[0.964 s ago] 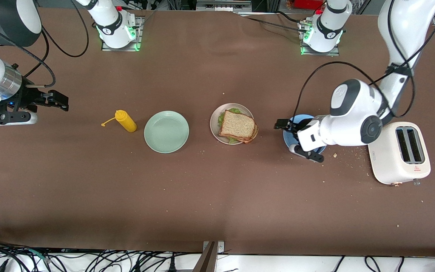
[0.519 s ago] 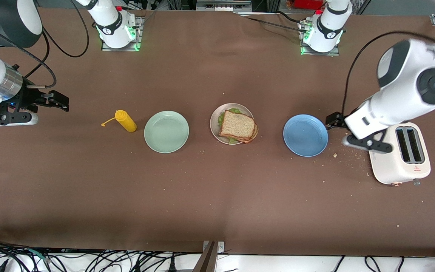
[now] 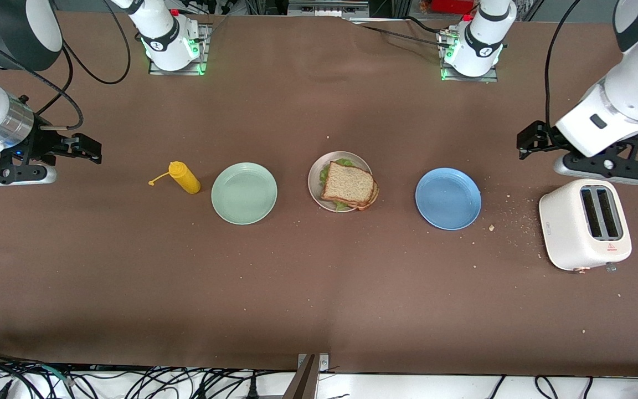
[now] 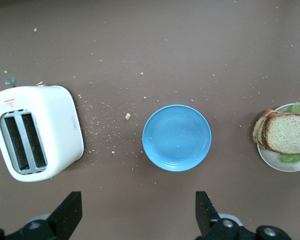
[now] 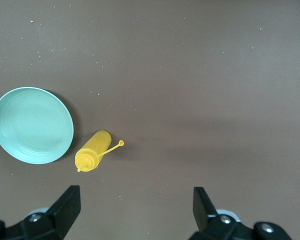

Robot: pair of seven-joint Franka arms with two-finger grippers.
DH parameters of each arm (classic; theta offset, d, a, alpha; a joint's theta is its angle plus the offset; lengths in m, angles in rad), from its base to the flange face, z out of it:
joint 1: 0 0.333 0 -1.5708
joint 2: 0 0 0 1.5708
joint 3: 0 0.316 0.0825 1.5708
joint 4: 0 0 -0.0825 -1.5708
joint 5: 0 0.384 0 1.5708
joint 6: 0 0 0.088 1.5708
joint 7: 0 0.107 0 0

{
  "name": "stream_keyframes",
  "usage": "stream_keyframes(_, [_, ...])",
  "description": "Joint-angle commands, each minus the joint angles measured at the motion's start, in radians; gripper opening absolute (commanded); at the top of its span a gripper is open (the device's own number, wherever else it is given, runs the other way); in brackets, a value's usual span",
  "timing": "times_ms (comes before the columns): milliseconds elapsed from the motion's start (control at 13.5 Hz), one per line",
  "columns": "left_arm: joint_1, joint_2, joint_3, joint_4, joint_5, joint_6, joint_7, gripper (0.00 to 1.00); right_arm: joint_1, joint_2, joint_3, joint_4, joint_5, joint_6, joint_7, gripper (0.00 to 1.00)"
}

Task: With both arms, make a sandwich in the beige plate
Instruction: 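Open the left gripper and withdraw it past the toaster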

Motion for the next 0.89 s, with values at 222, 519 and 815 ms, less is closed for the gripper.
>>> stream_keyframes(222, [-0.120, -0.172, 0.171, -0.191, -0.149, 0.082, -0.146, 1.00, 0.003, -0.008, -0.001, -0.012, 0.007, 0.012, 0.012, 1.00])
stream_keyframes(519, [-0.159, -0.183, 0.229, -0.200, -0.138, 0.046, -0.135, 1.00, 0.003, -0.008, -0.001, -0.012, 0.007, 0.012, 0.012, 1.00])
stream_keyframes(815, [-0.158, -0.164, 0.225, -0.184, -0.136, 0.026, -0.109, 1.00, 0.003, -0.008, -0.001, -0.012, 0.007, 0.012, 0.012, 1.00])
